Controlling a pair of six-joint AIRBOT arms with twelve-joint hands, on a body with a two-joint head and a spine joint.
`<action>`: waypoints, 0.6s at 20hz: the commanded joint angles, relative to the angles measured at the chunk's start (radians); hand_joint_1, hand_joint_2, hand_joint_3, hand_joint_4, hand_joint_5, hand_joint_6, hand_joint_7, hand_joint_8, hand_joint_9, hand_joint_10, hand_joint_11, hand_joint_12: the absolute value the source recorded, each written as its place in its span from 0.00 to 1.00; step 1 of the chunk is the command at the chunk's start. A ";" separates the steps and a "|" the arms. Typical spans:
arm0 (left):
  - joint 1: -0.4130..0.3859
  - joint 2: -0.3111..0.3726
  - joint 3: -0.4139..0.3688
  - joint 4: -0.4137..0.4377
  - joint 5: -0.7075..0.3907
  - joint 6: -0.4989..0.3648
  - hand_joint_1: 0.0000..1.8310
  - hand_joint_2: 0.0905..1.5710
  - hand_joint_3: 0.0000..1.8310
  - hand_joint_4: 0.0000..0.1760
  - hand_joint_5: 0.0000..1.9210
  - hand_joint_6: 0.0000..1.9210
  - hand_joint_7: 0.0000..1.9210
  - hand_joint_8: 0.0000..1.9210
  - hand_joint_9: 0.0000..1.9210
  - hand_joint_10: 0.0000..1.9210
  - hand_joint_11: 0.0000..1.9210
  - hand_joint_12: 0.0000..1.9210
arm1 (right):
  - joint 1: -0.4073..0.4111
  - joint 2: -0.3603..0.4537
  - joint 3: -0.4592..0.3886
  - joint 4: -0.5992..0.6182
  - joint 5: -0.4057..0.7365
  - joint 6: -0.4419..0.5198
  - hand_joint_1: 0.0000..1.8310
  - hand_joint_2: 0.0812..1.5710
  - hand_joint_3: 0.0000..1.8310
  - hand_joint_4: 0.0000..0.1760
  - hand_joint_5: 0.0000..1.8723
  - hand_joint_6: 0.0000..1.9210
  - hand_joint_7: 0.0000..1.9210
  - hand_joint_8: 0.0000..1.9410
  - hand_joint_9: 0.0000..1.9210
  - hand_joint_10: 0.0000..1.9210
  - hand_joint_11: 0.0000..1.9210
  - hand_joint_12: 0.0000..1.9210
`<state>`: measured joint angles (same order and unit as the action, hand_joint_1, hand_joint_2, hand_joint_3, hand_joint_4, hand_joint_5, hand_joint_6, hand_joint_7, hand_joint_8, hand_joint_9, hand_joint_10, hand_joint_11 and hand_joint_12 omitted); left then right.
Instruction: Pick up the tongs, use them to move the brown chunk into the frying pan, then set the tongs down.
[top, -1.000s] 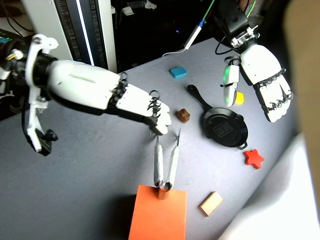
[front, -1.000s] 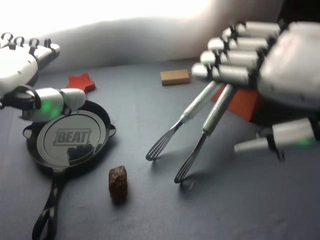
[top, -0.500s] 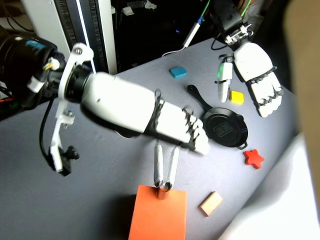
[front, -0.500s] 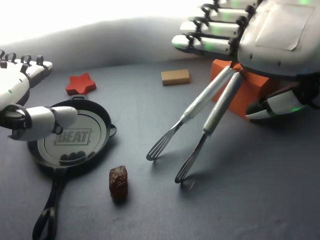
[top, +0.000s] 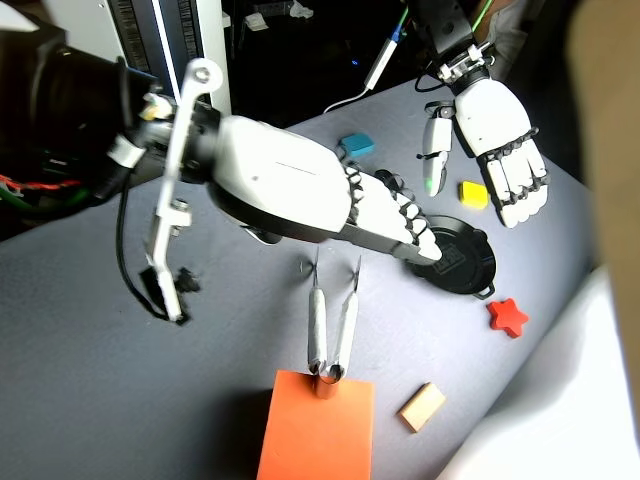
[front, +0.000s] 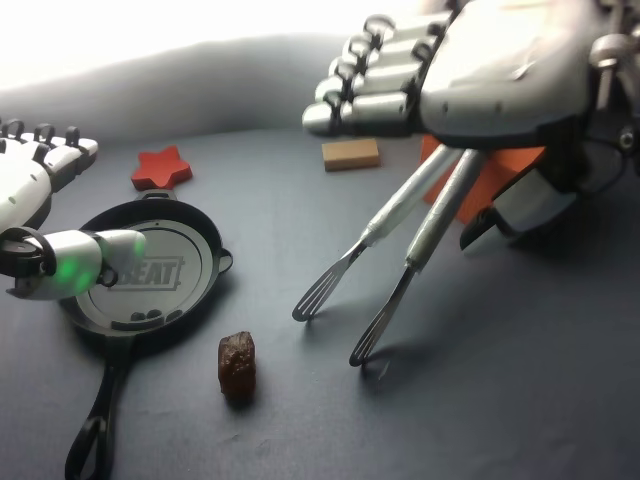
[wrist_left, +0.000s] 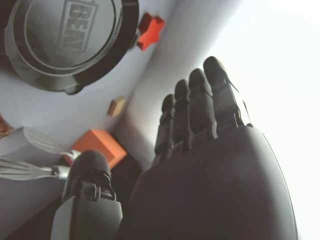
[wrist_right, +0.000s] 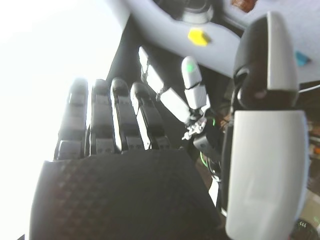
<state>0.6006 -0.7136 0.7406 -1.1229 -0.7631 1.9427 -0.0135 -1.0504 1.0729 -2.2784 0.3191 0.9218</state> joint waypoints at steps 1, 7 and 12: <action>-0.003 0.017 -0.001 0.045 -0.087 -0.003 0.00 0.77 0.00 0.00 0.04 0.00 0.07 0.00 0.06 0.00 0.00 0.22 | 0.021 -0.004 0.012 -0.037 -0.020 0.047 0.50 0.52 0.00 0.00 0.00 0.00 0.00 0.00 0.00 0.00 0.00 0.00; 0.008 0.032 -0.007 0.045 -0.088 -0.028 0.01 0.77 0.00 0.00 0.05 0.00 0.08 0.00 0.07 0.00 0.00 0.21 | 0.006 -0.120 0.137 -0.346 0.052 0.280 0.50 0.52 0.00 0.00 0.00 0.00 0.00 0.00 0.00 0.00 0.00 0.00; -0.005 0.026 -0.008 0.043 -0.110 -0.047 0.00 0.77 0.00 0.00 0.04 0.00 0.07 0.00 0.07 0.00 0.00 0.21 | -0.036 -0.191 0.213 -0.444 0.055 0.325 0.50 0.52 0.00 0.00 0.00 0.00 0.00 0.00 0.00 0.00 0.00 0.00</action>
<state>0.6044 -0.6933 0.7311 -1.1255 -0.7795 1.9007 -0.0616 -1.2518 1.2869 -2.7209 0.4503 1.2461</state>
